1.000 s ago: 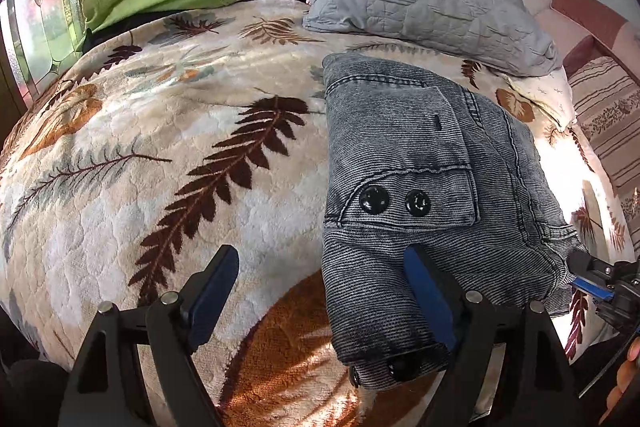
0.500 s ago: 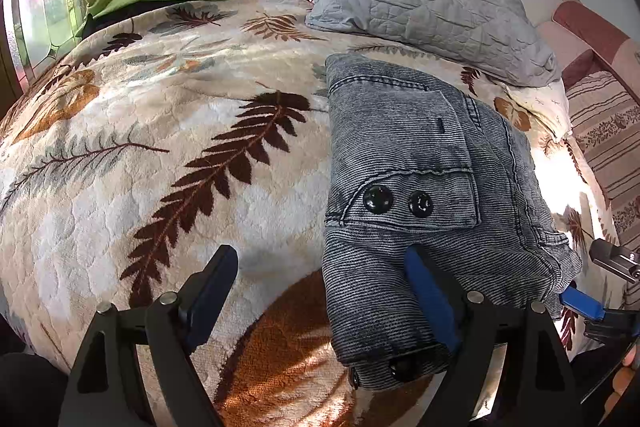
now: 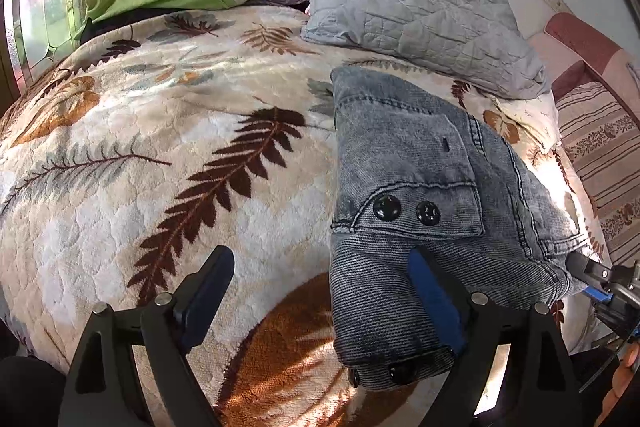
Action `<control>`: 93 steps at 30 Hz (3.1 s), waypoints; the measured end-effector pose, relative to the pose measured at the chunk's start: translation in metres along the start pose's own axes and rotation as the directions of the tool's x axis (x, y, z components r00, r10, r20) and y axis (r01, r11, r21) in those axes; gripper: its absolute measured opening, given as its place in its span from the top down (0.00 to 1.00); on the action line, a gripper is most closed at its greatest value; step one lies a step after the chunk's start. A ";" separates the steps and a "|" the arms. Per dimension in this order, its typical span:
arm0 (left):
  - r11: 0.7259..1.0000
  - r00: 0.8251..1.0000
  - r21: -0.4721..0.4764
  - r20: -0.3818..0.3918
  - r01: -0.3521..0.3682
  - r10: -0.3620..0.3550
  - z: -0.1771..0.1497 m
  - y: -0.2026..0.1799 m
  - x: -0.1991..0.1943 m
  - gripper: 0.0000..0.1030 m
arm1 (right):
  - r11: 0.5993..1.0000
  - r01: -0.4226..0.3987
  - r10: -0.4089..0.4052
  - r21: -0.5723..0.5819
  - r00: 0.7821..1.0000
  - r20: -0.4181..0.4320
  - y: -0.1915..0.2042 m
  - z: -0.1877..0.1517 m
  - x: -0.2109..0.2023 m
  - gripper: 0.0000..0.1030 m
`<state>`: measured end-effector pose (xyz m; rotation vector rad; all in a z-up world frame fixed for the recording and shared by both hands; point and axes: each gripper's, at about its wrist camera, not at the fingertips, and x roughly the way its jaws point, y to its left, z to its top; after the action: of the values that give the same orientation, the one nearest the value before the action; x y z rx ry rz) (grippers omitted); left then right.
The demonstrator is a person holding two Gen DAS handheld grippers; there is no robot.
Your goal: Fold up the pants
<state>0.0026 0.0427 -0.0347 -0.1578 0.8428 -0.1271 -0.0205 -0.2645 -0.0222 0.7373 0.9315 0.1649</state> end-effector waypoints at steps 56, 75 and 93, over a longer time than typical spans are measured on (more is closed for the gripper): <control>0.947 0.970 -0.274 -0.130 0.166 -0.208 0.028 0.051 0.014 0.13 | 0.959 -0.114 0.064 -0.258 0.979 -0.195 0.049 0.031 0.047 0.39; 0.880 0.850 -0.322 -0.286 0.349 -0.442 -0.015 0.022 0.024 0.58 | 0.964 -0.142 0.085 -0.225 0.966 -0.242 0.016 -0.003 0.057 0.39; 0.849 0.855 -0.242 -0.115 0.470 -0.506 0.056 0.036 0.005 0.11 | 0.958 -0.110 0.043 -0.266 0.968 -0.247 0.016 0.000 0.060 0.33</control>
<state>0.0492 0.0817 -0.0086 -0.5675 0.9775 -0.5446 0.0185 -0.2267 -0.0523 0.4989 1.0826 0.4527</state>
